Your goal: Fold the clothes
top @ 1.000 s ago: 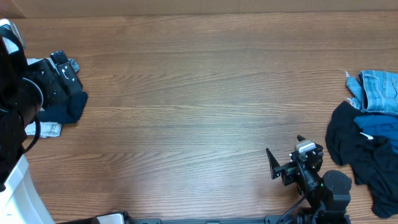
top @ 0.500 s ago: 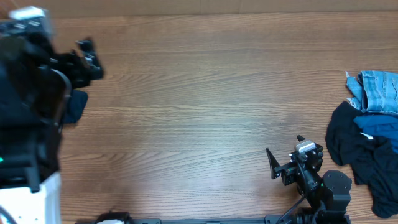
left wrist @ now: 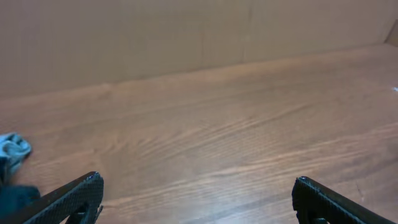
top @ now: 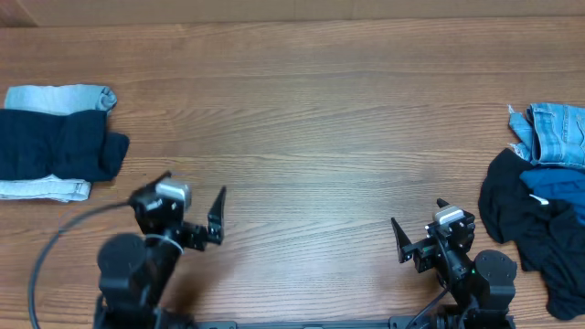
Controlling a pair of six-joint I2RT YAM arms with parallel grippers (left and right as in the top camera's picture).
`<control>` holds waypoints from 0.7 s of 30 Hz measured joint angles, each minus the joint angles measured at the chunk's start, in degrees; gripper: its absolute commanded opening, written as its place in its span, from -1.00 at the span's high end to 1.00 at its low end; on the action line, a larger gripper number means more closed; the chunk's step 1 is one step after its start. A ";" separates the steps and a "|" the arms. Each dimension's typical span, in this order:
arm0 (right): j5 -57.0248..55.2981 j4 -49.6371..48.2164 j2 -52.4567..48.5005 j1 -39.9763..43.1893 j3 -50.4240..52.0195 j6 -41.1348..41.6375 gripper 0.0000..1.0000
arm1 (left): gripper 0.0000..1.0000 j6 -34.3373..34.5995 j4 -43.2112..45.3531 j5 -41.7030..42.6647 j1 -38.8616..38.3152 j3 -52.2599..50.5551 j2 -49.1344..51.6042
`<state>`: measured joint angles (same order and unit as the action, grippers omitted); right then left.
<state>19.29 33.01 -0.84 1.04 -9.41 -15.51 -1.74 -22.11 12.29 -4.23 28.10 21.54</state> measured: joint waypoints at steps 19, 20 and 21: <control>0.00 0.07 0.00 0.00 0.00 0.02 -1.00 | -1.00 -0.35 10.60 -1.51 -0.85 -24.13 -20.59; 0.00 0.04 0.00 0.00 0.00 0.02 -1.00 | -1.00 -0.35 10.60 -1.66 -0.85 -24.15 -20.59; 0.00 0.09 0.00 0.00 0.00 0.02 -1.00 | -1.00 -0.35 10.60 -1.75 -0.85 -24.17 -20.59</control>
<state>19.29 33.10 -0.84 1.04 -9.41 -15.49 -2.09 -11.51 10.55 -5.08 3.92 0.95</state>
